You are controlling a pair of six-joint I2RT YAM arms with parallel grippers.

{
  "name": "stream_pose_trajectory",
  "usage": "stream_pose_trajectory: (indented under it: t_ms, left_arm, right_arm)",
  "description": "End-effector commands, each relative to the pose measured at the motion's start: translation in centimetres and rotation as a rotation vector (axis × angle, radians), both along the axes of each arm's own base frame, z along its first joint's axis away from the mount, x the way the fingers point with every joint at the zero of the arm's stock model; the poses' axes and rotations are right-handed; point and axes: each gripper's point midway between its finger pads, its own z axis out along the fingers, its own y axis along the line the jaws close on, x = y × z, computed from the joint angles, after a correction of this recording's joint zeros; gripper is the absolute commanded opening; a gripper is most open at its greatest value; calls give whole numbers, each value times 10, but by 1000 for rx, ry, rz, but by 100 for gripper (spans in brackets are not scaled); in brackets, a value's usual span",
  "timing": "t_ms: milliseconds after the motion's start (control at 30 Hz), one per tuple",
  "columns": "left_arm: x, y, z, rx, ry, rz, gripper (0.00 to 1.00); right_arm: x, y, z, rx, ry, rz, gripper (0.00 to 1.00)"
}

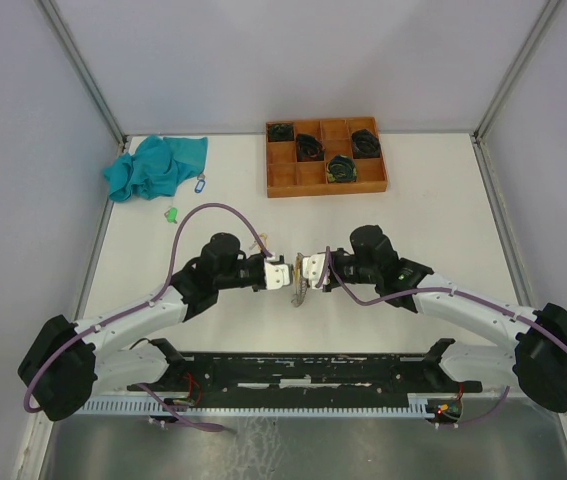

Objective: Put the keys on the keyring

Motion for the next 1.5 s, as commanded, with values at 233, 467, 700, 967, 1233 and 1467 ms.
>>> stream_pose_trajectory:
  t_ms: [233, 467, 700, 967, 1233, 1467]
  left_arm:
    - [5, -9, 31, -67, -75, -35, 3]
    - [3, -12, 32, -79, -70, -48, 3]
    - [5, -13, 33, -83, -71, -45, 3]
    - [4, -14, 33, -87, -65, -52, 3]
    - [6, -12, 34, -87, -71, -41, 3]
    - [8, -7, 34, -73, -81, -26, 3]
  right_arm:
    - [8, 13, 34, 74, -71, 12, 1]
    - [8, 14, 35, 76, -71, 14, 1]
    - [7, 14, 35, 78, -68, 20, 1]
    - [6, 16, 35, 82, -63, 29, 1]
    - [5, 16, 36, 85, -63, 34, 1]
    - [8, 12, 34, 71, -73, 14, 1]
